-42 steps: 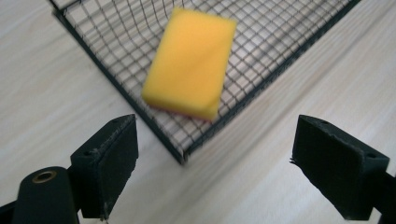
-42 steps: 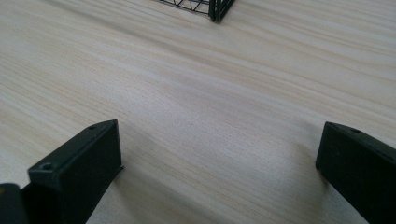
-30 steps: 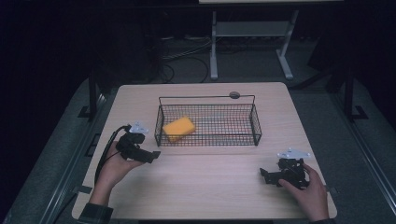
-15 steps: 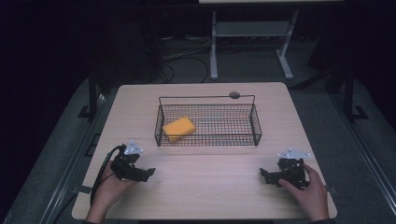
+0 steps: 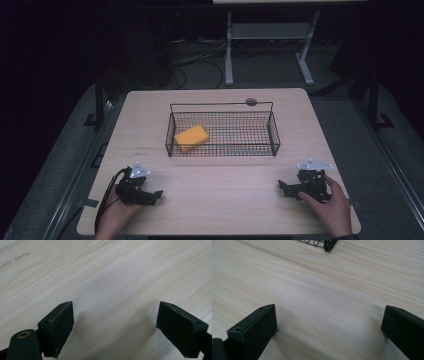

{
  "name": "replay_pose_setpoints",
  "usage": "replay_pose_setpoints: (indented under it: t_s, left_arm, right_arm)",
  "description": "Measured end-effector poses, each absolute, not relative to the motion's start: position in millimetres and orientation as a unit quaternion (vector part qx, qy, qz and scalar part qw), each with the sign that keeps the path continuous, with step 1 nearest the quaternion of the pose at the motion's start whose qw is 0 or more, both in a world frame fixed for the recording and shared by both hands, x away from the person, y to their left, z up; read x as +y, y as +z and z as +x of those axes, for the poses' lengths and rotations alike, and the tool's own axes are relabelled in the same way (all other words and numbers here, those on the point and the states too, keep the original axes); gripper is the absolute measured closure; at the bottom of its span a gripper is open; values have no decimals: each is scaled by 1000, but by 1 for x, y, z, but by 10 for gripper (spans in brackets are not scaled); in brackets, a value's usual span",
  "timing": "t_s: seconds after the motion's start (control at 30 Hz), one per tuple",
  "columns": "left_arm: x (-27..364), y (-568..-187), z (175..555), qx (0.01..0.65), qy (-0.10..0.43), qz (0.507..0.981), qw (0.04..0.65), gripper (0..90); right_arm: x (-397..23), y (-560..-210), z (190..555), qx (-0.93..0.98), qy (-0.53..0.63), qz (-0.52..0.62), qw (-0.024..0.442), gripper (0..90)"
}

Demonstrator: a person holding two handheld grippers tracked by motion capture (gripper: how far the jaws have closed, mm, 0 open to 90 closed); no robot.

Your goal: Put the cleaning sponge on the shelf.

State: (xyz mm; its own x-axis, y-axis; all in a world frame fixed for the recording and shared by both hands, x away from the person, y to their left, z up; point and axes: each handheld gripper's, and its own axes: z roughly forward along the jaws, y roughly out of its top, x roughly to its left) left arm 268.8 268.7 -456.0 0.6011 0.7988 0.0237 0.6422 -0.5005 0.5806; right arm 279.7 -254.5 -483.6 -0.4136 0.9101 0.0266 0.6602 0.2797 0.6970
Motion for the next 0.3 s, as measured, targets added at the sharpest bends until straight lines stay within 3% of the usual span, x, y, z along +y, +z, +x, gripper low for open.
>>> replay_pose_setpoints:
  t_s: [0.3]
  left_arm:
    - [274, -463, 264, 420, 149, 847, 290, 126]
  right_arm:
    - [-254, -484, 280, 776, 323, 506, 193, 0]
